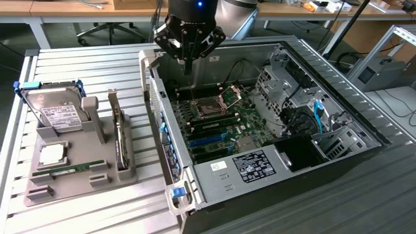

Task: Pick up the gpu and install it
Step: 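Reach for the gpu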

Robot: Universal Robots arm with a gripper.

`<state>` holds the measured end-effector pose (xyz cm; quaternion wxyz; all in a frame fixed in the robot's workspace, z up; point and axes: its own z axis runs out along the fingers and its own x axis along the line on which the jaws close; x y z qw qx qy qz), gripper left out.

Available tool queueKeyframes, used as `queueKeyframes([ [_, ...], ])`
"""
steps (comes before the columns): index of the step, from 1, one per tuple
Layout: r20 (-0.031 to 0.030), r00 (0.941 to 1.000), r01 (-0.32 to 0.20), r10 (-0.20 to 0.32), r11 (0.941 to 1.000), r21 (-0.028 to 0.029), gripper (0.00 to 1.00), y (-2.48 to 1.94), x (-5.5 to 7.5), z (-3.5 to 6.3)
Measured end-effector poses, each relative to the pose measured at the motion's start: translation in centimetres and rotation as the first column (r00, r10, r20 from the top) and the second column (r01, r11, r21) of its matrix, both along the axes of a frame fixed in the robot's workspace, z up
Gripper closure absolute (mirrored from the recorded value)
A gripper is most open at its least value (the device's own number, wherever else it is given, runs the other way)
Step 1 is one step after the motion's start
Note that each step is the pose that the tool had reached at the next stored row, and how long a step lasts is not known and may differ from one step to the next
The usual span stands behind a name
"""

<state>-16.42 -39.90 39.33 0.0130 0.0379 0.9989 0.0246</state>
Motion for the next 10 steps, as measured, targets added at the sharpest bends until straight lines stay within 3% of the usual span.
queueKeyframes([
  [10,0.0003,1.0000,0.000,0.000,1.0000,0.0008,0.89,0.00,-2.8,0.00],
])
